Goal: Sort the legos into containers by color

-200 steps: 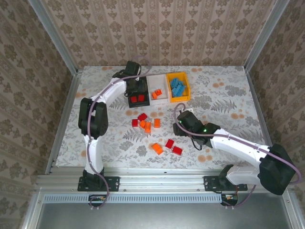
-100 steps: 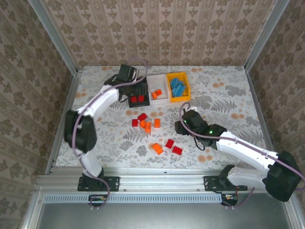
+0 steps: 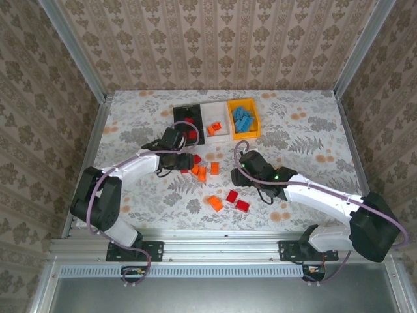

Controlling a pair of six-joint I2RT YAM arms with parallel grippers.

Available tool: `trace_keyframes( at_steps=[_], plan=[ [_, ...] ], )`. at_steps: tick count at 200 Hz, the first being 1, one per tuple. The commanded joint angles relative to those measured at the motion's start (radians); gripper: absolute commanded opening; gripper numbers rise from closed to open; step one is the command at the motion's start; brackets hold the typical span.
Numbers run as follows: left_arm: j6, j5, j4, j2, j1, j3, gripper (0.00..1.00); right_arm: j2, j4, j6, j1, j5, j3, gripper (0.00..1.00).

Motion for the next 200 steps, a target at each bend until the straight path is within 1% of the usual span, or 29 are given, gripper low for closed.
trace_keyframes(
  at_steps=[1,23,76,113,168,200],
  plan=[
    [-0.008,0.003,0.052,0.018,0.002,-0.006,0.63,-0.002,0.005,0.006,0.005,-0.004,0.025,0.69],
    [-0.016,-0.004,0.055,0.061,0.002,-0.004,0.62,-0.008,-0.001,0.016,0.009,-0.003,0.024,0.69],
    [-0.040,-0.010,0.062,0.115,0.002,0.014,0.56,-0.056,-0.022,0.026,0.017,-0.010,0.035,0.69],
    [-0.046,-0.014,0.067,0.117,0.002,-0.007,0.53,-0.056,-0.024,0.030,0.017,-0.005,0.029,0.69],
    [-0.053,-0.012,0.085,0.122,-0.004,-0.047,0.53,-0.065,-0.026,0.035,0.017,-0.004,0.022,0.69],
    [-0.055,0.003,0.104,0.101,-0.005,-0.085,0.52,-0.080,-0.029,0.036,0.020,0.000,0.013,0.70]
  ],
)
